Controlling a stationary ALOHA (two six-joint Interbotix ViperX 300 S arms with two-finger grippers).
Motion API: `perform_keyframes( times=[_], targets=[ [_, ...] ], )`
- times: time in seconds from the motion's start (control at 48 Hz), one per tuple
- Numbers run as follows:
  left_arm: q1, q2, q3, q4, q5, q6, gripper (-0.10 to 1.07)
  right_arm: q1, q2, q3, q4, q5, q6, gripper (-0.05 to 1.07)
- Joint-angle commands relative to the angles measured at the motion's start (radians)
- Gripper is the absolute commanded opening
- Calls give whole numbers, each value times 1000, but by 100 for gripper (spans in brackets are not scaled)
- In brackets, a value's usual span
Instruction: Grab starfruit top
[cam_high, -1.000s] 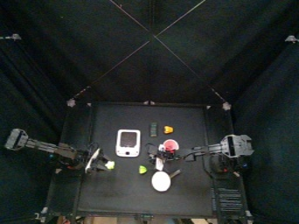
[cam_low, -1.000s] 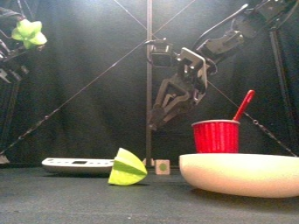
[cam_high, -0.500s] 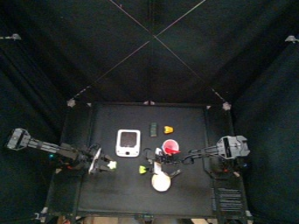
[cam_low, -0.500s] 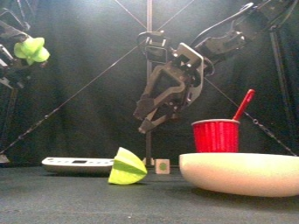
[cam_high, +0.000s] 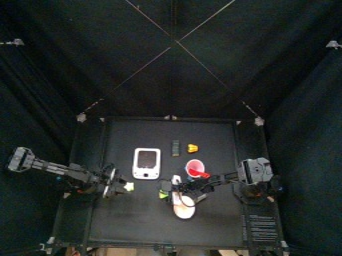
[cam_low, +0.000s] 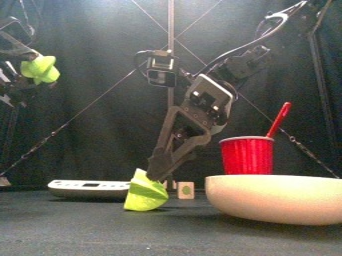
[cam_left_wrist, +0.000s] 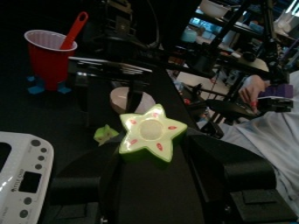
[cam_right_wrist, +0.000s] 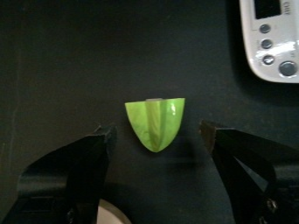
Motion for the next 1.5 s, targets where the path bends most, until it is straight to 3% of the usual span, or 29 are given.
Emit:
perform_keyframes(
  times=[0.0, 0.5, 0.896, 1.271, 1.479],
  targets=[
    [12, 5, -20, -2, -3, 2, 54, 2, 0, -34, 0, 9, 0, 104],
    [14, 5, -18, -6, -3, -3, 54, -8, 63, -71, -2, -2, -3, 103],
    [14, 5, -12, -71, -2, 0, 54, -18, 77, -78, -2, -21, -3, 102],
    [8, 5, -18, -84, 34, -5, 54, -28, 75, -80, -2, -11, -2, 76],
    [8, 5, -18, -118, 43, -5, 54, -29, 14, -71, -2, 23, -2, 66]
  ],
)
